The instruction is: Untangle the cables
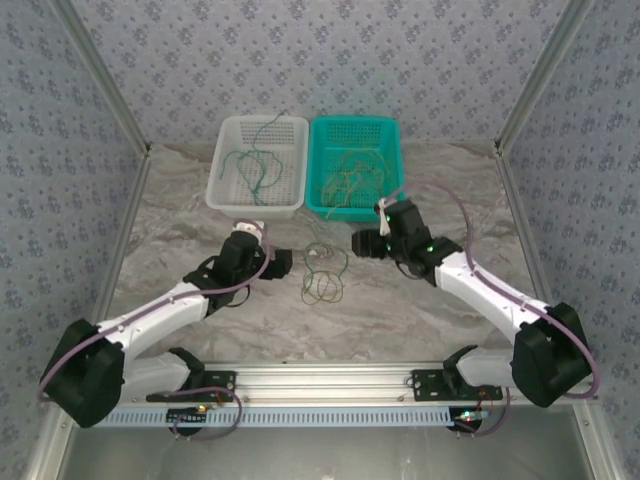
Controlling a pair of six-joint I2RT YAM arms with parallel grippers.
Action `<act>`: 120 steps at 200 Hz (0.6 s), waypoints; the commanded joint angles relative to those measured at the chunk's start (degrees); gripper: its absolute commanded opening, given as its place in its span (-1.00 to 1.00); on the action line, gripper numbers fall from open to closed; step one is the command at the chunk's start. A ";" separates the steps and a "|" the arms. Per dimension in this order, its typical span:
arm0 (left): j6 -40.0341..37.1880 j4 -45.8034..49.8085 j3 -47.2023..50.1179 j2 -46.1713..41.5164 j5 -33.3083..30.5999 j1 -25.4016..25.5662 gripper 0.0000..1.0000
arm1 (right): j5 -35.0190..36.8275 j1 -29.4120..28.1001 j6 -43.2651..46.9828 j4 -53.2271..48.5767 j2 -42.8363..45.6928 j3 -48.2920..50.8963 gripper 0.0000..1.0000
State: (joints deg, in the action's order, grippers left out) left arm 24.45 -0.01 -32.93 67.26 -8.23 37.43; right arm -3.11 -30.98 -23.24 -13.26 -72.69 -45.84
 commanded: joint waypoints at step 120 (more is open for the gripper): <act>1.40 -2.98 -4.06 13.28 0.23 5.28 0.63 | 1.17 -9.33 -16.89 -2.65 -25.68 -9.24 -0.07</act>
State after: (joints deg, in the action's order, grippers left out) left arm 25.12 -3.05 -35.75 81.91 -5.65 42.50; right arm -4.93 -39.92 -37.80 -12.29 -94.85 -52.25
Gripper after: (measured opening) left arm 0.812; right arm 0.499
